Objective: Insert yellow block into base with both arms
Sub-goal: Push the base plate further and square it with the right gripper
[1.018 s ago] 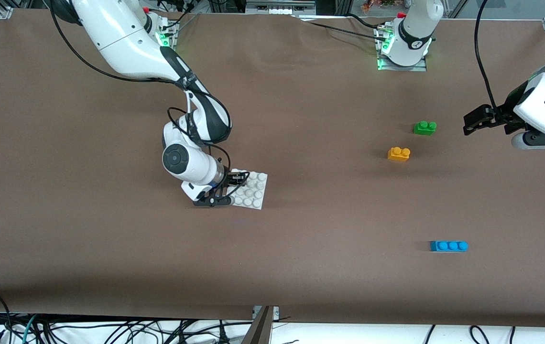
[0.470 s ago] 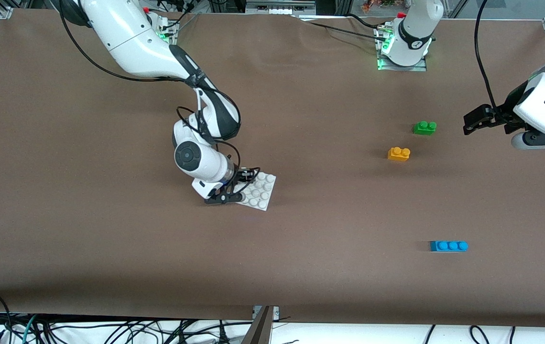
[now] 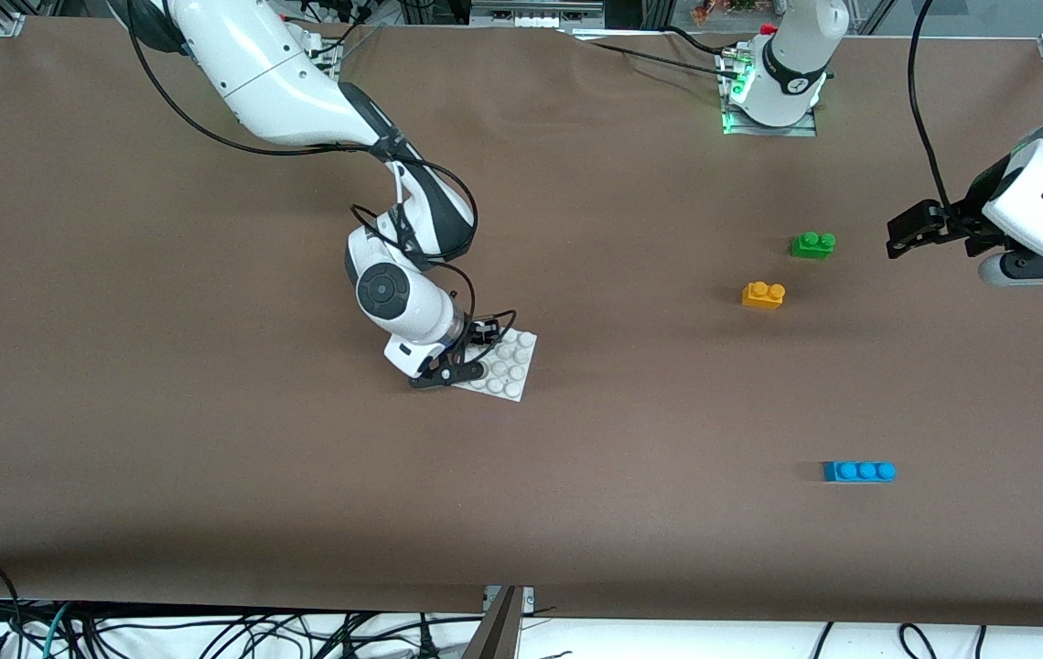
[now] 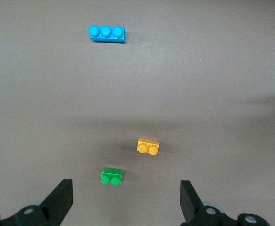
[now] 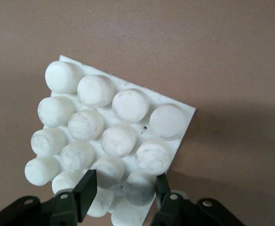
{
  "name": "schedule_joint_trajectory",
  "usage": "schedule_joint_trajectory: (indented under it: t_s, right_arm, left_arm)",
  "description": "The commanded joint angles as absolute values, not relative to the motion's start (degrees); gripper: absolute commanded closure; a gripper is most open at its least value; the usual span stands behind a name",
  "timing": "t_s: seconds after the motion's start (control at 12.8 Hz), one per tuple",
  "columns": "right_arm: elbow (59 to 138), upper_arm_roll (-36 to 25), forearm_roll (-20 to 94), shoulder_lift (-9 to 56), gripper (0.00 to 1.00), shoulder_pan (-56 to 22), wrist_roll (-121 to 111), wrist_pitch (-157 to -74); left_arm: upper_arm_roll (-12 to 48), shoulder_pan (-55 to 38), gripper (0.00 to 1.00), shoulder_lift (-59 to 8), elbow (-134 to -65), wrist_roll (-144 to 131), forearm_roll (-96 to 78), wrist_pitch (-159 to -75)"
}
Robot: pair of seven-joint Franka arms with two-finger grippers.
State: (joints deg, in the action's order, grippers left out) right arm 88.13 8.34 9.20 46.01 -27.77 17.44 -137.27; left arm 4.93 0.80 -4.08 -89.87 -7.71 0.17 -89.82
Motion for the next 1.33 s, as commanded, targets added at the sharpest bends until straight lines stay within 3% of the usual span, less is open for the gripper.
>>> schedule_joint_trajectory:
  t_s: [0.0, 0.63, 1.25]
  right_arm:
    - [86.0, 8.3, 6.7, 48.9, 0.45, -29.3, 16.5, -136.9]
    - [85.1, 8.3, 7.1, 49.7, 0.45, -32.2, 17.2, -139.7]
    - [79.1, 8.4, 7.6, 53.2, 0.44, -35.2, 19.5, -139.9]
  left_arm:
    - [4.7, 1.0, 0.00, -4.7, -88.2, -6.8, -1.5, -88.4]
    - [4.7, 0.9, 0.00, -4.7, -88.2, -6.9, -1.8, -88.3]
    - [4.6, 0.9, 0.00, -4.7, -88.2, -6.9, -1.8, -88.3]
